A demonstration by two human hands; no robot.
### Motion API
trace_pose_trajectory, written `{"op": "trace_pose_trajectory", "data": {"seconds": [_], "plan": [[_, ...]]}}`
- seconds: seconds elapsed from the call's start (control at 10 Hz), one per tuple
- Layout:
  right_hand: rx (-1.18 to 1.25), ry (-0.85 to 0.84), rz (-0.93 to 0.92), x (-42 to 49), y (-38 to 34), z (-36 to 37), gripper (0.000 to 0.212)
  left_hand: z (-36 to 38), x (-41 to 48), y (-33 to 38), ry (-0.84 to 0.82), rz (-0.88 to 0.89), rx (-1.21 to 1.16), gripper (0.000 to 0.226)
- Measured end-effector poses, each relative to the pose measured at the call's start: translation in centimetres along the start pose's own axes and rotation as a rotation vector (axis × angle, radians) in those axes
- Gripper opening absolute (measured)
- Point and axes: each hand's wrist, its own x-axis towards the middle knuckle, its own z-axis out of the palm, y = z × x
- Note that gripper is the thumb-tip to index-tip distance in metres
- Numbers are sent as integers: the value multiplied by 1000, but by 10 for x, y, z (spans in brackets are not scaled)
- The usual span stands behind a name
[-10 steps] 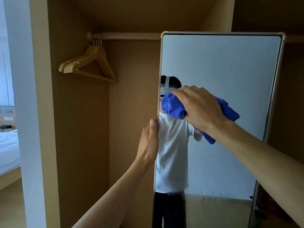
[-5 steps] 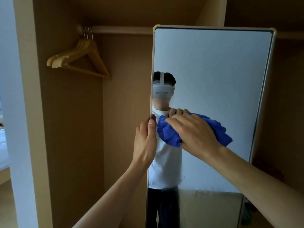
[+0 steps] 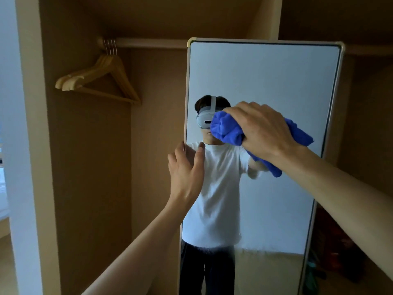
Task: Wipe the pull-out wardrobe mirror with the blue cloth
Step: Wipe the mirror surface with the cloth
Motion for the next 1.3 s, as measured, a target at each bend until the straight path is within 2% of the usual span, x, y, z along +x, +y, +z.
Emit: {"op": "trace_pose_trajectory", "data": {"seconds": [0.2,0.3,0.4,0.5,0.6,0.7,0.8,0.9,1.0,1.1,1.2,1.3], "plan": [[151,-25,-9,-14,3,5,14,9,-2,-5,34,21,54,66],[96,-27,-44,-35,3,17,23,13,-4,-9,56,21,66,65],[89,-39,-87,-55,-3,29,18,20,-7,-9,95,5,90,73],[64,-84,-114,-73,-5,38,27,28,-17,-7,121,8,123,87],[64,-107,-129,-79,-5,35,40,35,-25,-5,174,35,155,88],[81,-109,-133,-76,-1,28,27,37,-28,-2,196,33,186,92],[178,-105,-71,-64,17,9,15,37,-30,-2,180,22,194,95],[467,-101,-85,-51,39,-5,17,38,-32,-2,180,19,200,99],[60,-16,46,-45,69,-11,45,41,-33,-1,203,13,228,102],[15,2,46,-48,73,-13,36,42,-33,-2,220,14,239,104],[196,-11,-5,-57,64,-8,19,44,-35,-4,236,27,242,105],[261,-49,-39,-78,63,4,16,46,-35,-6,237,28,247,105]]}}
